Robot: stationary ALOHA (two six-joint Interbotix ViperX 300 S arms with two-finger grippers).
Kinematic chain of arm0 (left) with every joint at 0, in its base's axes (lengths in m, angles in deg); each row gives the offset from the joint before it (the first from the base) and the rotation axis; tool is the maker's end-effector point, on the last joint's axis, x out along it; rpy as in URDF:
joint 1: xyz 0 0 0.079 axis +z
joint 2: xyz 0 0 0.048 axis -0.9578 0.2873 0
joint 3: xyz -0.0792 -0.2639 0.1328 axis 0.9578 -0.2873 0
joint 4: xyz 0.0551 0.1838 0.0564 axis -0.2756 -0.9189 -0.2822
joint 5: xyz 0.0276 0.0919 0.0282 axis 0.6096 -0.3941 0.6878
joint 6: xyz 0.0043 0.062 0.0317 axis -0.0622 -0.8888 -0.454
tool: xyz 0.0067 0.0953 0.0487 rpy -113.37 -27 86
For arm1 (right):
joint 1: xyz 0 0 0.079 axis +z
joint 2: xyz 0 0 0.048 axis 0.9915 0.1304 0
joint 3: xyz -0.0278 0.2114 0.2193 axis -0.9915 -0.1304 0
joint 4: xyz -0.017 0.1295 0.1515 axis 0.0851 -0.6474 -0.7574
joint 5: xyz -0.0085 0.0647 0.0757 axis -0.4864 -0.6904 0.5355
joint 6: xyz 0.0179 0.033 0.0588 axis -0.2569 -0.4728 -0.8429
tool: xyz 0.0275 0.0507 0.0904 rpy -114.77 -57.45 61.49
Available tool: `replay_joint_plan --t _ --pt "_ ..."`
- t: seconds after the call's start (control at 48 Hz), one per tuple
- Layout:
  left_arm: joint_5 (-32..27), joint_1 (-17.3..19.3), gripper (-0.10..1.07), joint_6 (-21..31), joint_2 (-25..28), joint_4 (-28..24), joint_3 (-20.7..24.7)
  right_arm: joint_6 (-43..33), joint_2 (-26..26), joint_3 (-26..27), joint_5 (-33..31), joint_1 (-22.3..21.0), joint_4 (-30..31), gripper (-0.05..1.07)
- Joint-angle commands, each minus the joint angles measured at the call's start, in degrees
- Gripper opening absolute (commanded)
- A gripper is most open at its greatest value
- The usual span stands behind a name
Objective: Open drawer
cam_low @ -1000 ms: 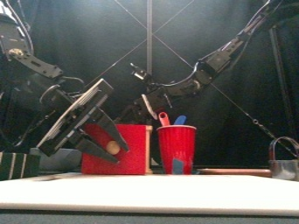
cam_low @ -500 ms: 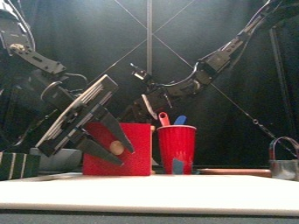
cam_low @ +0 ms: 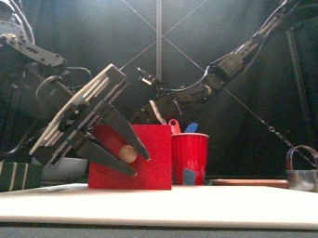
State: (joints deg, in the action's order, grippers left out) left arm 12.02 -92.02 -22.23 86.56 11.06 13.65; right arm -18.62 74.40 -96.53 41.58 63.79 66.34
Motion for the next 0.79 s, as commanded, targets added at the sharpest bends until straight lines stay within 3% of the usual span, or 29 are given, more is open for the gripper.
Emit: replay_joint_plan --t 0.0,0.438,0.771 --pt "0.18 0.18 0.47 -0.09 -0.79 0.35 0.0 -0.09 -0.18 0.0 -1.32 -0.7 -0.09 0.04" --pt "0.79 0.18 0.51 -0.26 -0.88 3.16 -0.44 -0.09 -0.26 0.35 -1.58 -0.44 0.0 0.04" --pt "2.9 0.26 0.72 -0.44 -0.97 2.9 -0.18 -0.09 -0.26 0.79 -1.58 -0.18 0.0 0.04"
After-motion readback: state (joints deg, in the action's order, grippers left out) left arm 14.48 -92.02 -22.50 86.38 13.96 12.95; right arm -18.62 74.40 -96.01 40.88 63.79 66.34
